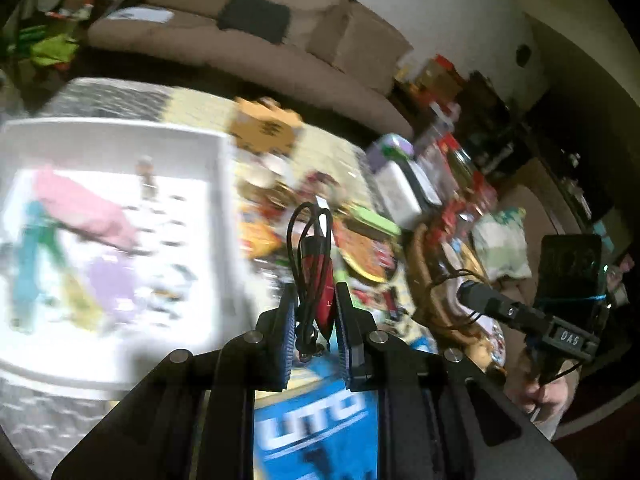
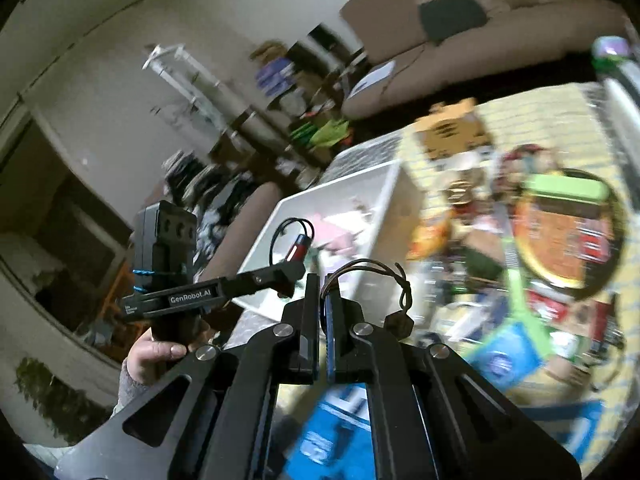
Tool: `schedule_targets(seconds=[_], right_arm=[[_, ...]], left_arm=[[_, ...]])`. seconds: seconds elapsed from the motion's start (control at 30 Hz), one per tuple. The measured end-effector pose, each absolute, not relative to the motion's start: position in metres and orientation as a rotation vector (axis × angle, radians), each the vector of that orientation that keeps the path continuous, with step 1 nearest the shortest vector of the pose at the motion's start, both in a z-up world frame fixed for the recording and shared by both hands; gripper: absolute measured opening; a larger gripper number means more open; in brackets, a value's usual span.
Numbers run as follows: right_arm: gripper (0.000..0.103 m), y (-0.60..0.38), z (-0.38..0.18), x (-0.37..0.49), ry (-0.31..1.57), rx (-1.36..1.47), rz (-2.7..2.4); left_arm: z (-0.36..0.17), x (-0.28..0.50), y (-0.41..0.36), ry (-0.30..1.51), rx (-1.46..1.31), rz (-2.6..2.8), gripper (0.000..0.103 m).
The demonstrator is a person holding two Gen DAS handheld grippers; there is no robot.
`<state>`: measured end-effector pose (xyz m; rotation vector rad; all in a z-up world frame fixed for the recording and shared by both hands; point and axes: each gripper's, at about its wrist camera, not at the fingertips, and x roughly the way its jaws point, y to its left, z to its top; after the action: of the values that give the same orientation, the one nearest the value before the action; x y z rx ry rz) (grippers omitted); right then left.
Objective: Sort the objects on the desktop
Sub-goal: 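Carry the black cable with the left gripper over the white box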
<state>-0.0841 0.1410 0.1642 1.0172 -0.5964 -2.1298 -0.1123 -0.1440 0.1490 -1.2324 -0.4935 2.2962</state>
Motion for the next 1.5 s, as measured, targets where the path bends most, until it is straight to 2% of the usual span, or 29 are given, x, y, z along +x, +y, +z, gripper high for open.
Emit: schedule_targets(seconds=[0.17,0.43,0.77,1.2,1.37,1.5], right_arm=[[0.004,0.059,0.170,-0.116,-0.515,1.089,-2.062],[0.004,-0.034,0.136,-0.171,-0.464,1.224,-2.026],[0.004,-0.110,0.075,-0.233,-0.398,1.378,-1.986],[0.005,-0.156,0.056,-0.324,-0.259,1.441,-2.167],[0.007,-0.154,0.032,-0.348,-0.242,1.528,-2.196],[0.012,-0.134,0.036,-0.350,-0.331,1.517,-2.185]], left_arm=[[0.143,-0.117,-0.224,-0.539,-1.262,2.383,0.017],[0.109,-0.152,-0.297,-0.610,-1.330,2.397,0.017],[0.077,-0.190,-0.335,-0.628,-1.352,2.381,0.017],[0.064,-0.254,-0.338,-0.644,-1.380,2.383,0.017],[0.054,-0.283,-0.327,-0.588,-1.451,2.395,0.017],[0.046,-0.299,-0.318,-0.553,-1.488,2.393,0.017]])
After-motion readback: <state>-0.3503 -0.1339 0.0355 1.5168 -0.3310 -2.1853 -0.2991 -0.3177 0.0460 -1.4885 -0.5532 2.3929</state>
